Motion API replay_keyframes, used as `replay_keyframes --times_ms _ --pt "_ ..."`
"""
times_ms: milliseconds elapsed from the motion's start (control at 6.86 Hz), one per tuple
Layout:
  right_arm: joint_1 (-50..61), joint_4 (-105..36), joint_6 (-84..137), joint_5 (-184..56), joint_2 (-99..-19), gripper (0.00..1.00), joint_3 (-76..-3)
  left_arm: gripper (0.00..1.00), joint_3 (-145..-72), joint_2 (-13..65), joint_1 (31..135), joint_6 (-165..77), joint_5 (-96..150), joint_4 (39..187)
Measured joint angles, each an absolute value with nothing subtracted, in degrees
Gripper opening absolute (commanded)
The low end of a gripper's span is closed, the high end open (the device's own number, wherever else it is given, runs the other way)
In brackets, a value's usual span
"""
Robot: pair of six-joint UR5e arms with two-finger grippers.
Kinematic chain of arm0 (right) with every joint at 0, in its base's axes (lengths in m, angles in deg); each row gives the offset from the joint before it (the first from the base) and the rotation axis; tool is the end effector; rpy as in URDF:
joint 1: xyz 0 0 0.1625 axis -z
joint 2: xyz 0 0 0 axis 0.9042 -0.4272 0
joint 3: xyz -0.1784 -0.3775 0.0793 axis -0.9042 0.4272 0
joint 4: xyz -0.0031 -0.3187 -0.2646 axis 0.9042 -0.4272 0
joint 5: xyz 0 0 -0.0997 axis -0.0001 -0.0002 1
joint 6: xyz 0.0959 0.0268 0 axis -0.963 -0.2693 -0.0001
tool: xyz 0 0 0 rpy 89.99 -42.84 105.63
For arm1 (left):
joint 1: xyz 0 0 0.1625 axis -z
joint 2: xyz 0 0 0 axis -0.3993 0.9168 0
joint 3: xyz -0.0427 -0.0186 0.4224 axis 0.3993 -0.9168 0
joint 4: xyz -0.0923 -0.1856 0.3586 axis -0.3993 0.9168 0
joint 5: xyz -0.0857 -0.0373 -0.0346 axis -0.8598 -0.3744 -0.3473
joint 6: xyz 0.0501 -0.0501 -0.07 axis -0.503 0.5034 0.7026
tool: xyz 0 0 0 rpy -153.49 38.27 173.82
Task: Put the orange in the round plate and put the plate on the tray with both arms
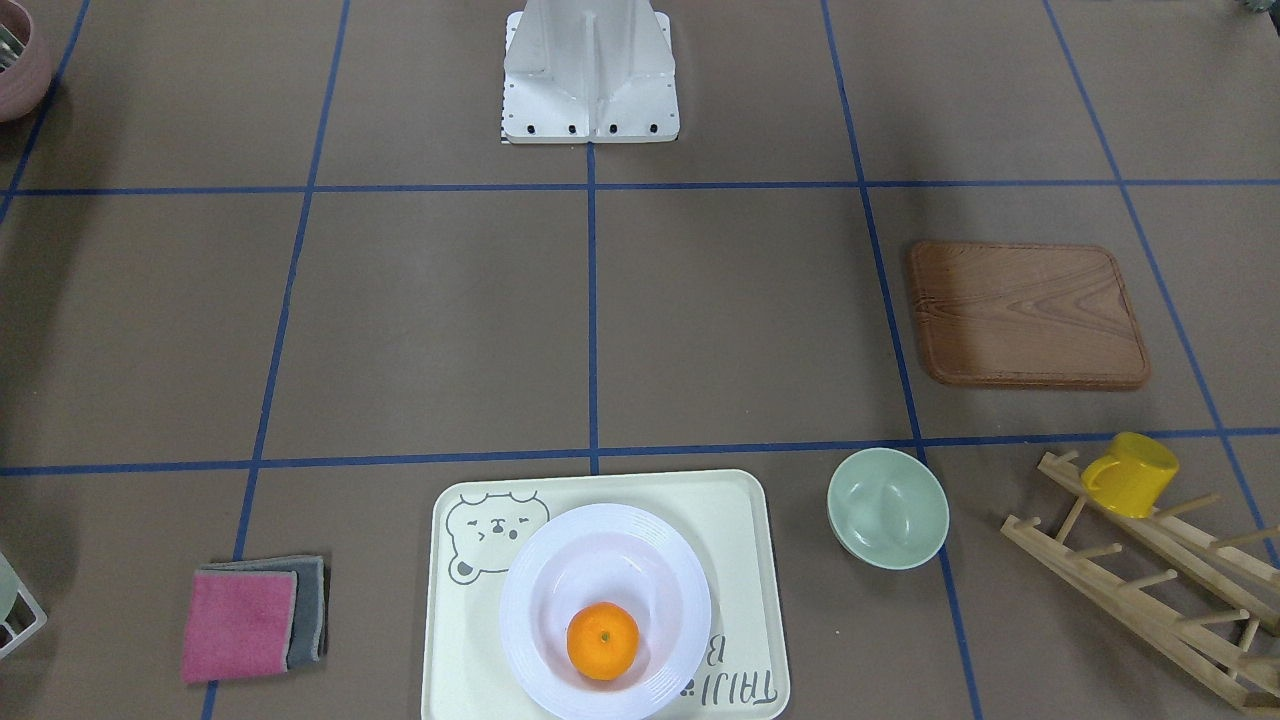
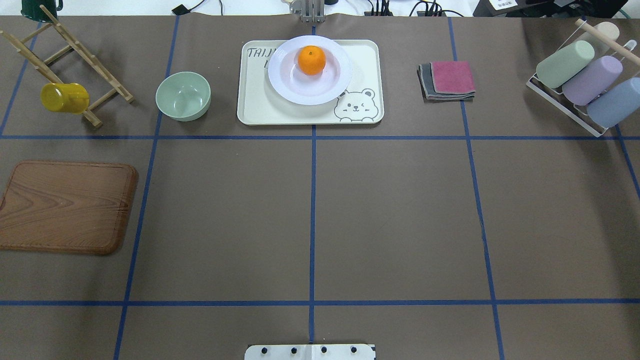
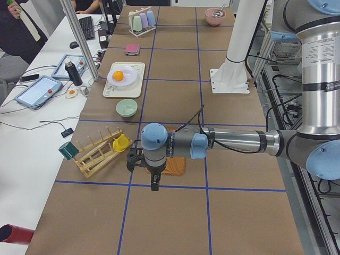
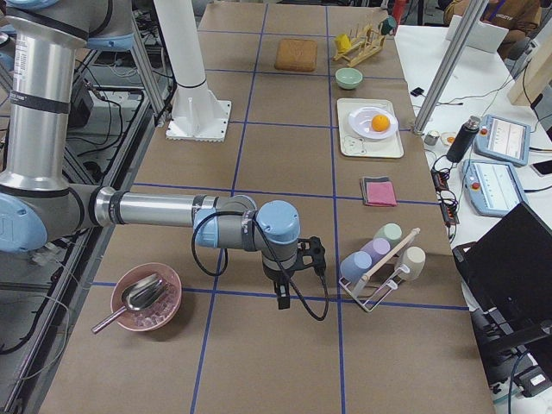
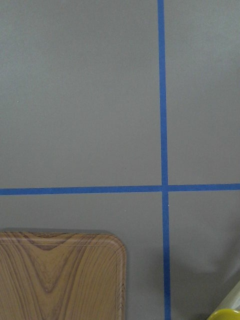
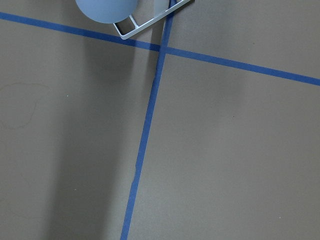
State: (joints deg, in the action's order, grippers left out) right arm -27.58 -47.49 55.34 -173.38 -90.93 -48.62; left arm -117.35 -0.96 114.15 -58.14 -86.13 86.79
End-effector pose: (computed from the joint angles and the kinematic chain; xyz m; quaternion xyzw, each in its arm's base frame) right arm 0.0822 -0.4031 0.6510 0.0484 -0.3589 -0.0837 0.9283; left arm -0.0680 -0.4405 0.6326 0.0232 0.3797 -0.0001 0.9248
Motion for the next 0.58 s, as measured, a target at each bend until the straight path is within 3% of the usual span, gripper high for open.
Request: replay_keyframes --times_ms 583 --pt "-27.57 -47.43 54.98 -173.37 -91.02 1.00 -48.59 0.99 -117.35 -1.01 114.15 -58.12 -86.11 86.79"
